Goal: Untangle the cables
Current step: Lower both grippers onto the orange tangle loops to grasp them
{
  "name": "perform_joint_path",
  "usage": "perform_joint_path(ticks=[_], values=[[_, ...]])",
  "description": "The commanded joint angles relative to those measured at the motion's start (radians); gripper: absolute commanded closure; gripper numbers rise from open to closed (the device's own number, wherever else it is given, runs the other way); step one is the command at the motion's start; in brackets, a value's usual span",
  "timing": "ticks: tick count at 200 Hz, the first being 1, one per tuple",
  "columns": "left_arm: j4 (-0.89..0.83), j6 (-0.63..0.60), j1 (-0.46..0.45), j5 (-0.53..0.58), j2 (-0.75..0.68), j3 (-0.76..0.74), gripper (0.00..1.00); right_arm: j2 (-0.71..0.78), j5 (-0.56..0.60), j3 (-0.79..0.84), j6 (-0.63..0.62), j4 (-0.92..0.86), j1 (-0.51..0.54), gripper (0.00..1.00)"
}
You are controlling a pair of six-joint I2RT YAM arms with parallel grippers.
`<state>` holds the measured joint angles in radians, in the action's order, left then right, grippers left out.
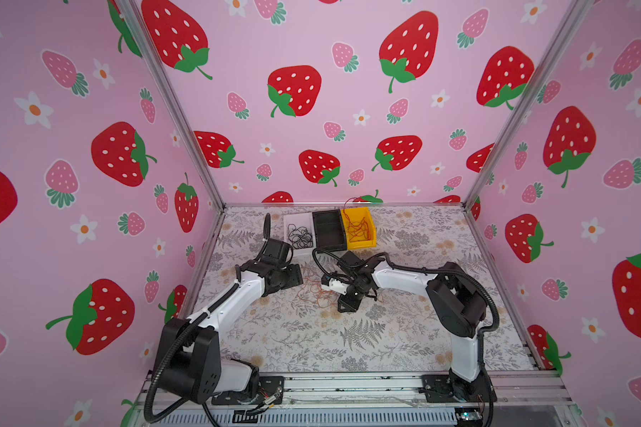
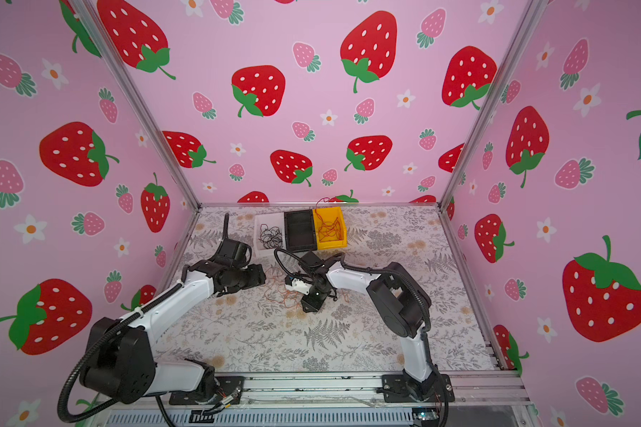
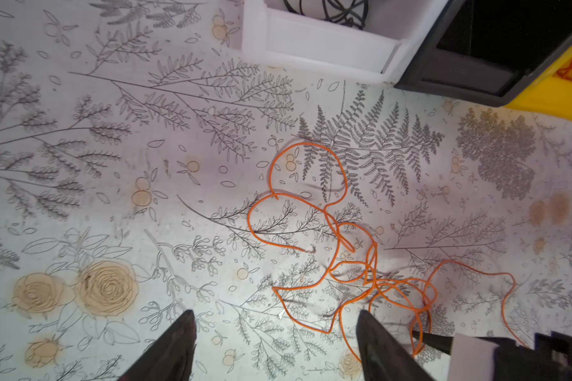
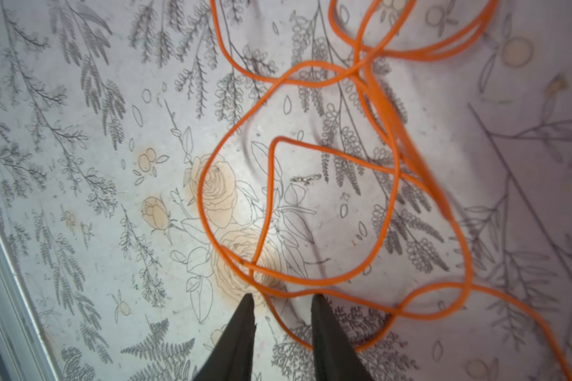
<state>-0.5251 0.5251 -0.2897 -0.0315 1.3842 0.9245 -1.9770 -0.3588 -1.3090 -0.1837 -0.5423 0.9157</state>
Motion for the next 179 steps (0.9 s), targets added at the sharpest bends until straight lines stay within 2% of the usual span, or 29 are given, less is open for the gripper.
perform_joint_path(ticks=[1,17,22,40,62,69,92,99,134,151,164,179], values=[[-0.005,-0.033,0.002,-0.053,0.067,0.073,0.22,0.04,0.047,0.023,-0.031,-0.025,0.002,0.52],[-0.012,-0.059,-0.002,-0.079,0.12,0.099,0.24,0.055,0.059,0.044,-0.028,-0.006,0.003,0.49],[-0.012,-0.062,-0.005,-0.084,0.133,0.106,0.24,0.059,0.062,0.05,-0.027,0.001,0.002,0.45],[-0.013,-0.082,-0.016,-0.099,0.182,0.132,0.24,0.057,0.061,0.056,-0.026,0.014,0.002,0.44],[-0.039,-0.113,-0.038,-0.099,0.252,0.179,0.24,0.046,0.057,0.049,-0.025,0.025,0.002,0.48],[-0.047,-0.121,-0.043,-0.099,0.273,0.196,0.24,0.046,0.058,0.05,-0.025,0.03,0.002,0.53],[-0.072,-0.125,-0.049,-0.099,0.337,0.235,0.28,0.05,0.069,0.056,-0.026,0.044,0.003,0.62],[-0.073,-0.127,-0.049,-0.131,0.351,0.243,0.32,0.053,0.071,0.062,-0.026,0.049,0.002,0.65],[-0.104,-0.136,-0.051,-0.141,0.421,0.29,0.49,0.063,0.081,0.072,-0.03,0.056,0.002,0.72],[-0.113,-0.141,-0.051,-0.15,0.44,0.303,0.61,0.069,0.088,0.079,-0.031,0.062,0.002,0.76],[-0.115,-0.142,-0.05,-0.148,0.441,0.305,0.74,0.081,0.097,0.09,-0.028,0.072,0.0,0.8],[-0.114,-0.141,-0.049,-0.145,0.433,0.301,0.99,0.099,0.091,0.103,-0.024,0.077,-0.007,0.84]])
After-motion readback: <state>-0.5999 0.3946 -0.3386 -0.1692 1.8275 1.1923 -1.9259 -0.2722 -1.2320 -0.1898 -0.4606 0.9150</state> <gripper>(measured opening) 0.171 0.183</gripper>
